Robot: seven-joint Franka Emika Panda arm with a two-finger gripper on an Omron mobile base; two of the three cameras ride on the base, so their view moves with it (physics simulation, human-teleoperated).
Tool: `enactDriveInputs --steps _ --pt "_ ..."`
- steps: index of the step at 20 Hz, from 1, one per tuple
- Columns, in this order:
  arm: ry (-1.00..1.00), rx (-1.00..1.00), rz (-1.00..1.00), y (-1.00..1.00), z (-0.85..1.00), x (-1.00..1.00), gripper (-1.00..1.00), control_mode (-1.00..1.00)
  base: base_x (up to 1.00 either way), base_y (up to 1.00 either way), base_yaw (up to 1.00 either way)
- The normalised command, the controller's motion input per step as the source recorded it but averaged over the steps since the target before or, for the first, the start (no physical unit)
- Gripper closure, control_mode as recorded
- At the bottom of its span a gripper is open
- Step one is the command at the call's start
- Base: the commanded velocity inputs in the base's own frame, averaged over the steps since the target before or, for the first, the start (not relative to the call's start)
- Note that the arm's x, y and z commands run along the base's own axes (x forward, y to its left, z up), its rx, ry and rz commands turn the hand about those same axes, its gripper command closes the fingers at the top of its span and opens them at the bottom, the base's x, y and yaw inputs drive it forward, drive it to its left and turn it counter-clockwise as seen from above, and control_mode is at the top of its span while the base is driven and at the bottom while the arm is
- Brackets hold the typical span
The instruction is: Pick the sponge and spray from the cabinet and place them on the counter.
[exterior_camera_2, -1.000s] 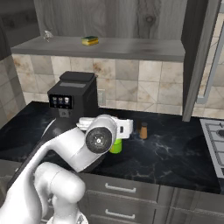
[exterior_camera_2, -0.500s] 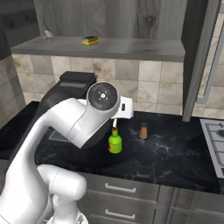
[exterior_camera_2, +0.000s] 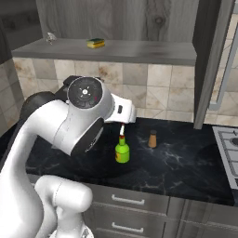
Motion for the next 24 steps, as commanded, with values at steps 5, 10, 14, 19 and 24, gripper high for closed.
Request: enactDriveInputs --steps 5,10,14,19,24 --pt "0.0 0.07 -0.23 0.21 0.24 -0.01 -1.0 -1.0 0.0 0.0 0.0" --pt "0.02 0.12 -0.01 0.02 0.54 -0.09 -1.0 -1.0 0.0 0.0 0.0" --pt "0.0 0.06 0.01 0.06 0.53 -0.14 -1.0 -1.0 0.0 0.0 0.0" --pt "-0.14 0.0 0.0 0.27 0.31 -0.21 -1.0 -1.0 0.0 0.0 0.0" --pt "-0.26 0.0 0.0 0.28 0.29 -0.27 -1.0 -1.0 0.0 0.0 0.0"
